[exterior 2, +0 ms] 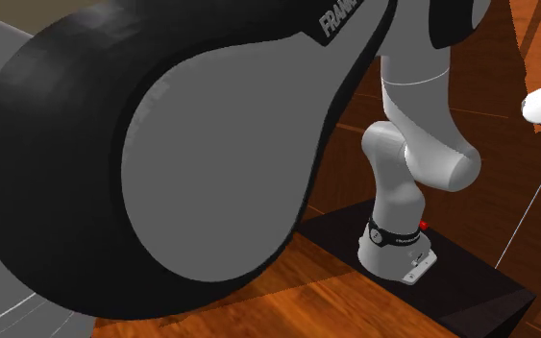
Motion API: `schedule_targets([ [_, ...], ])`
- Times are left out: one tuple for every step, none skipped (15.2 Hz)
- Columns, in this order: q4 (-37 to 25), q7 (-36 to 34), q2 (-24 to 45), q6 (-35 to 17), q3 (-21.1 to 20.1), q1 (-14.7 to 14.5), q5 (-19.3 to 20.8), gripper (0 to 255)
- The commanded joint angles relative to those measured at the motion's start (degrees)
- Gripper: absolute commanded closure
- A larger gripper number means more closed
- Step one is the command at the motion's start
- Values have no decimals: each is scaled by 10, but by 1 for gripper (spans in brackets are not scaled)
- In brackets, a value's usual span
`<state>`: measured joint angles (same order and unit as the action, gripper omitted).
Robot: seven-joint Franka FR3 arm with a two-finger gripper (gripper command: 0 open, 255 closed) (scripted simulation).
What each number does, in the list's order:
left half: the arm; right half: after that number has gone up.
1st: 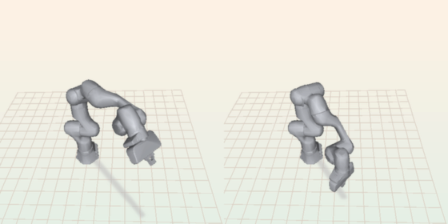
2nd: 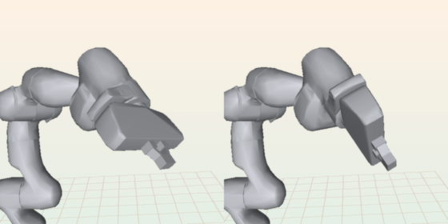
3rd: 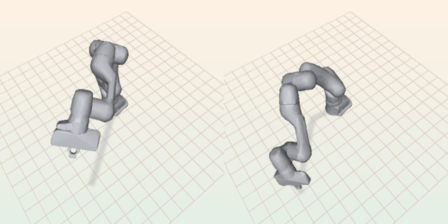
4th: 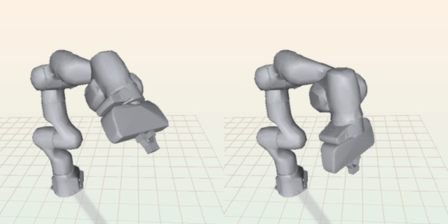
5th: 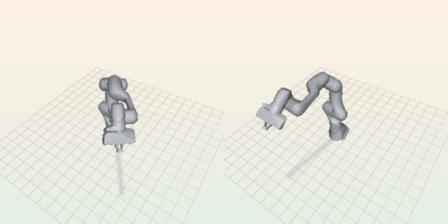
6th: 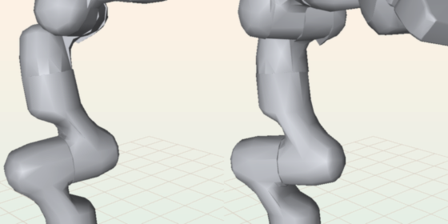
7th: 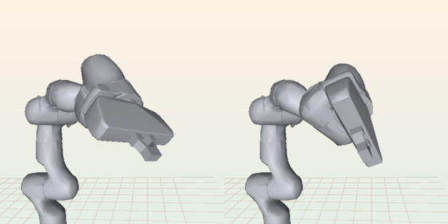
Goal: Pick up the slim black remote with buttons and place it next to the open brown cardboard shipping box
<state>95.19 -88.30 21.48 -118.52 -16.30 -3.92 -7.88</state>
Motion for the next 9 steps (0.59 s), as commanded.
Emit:
schedule_targets([
  [15, 3, 6, -15, 1, 0, 0, 255],
  [18, 4, 9, -21, 1, 0, 0, 255],
  [22, 5, 12, -28, 1, 0, 0, 255],
  [26, 6, 15, -34, 1, 0, 1, 255],
  [29, 7, 18, -41, 2, -1, 1, 255],
  [32, 8, 22, -47, 2, -1, 1, 255],
  [35, 9, 25, -53, 2, -1, 2, 255],
  [38, 10, 28, -60, 2, -2, 2, 255],
  [41, 10, 32, -66, 3, -2, 2, 255],
])
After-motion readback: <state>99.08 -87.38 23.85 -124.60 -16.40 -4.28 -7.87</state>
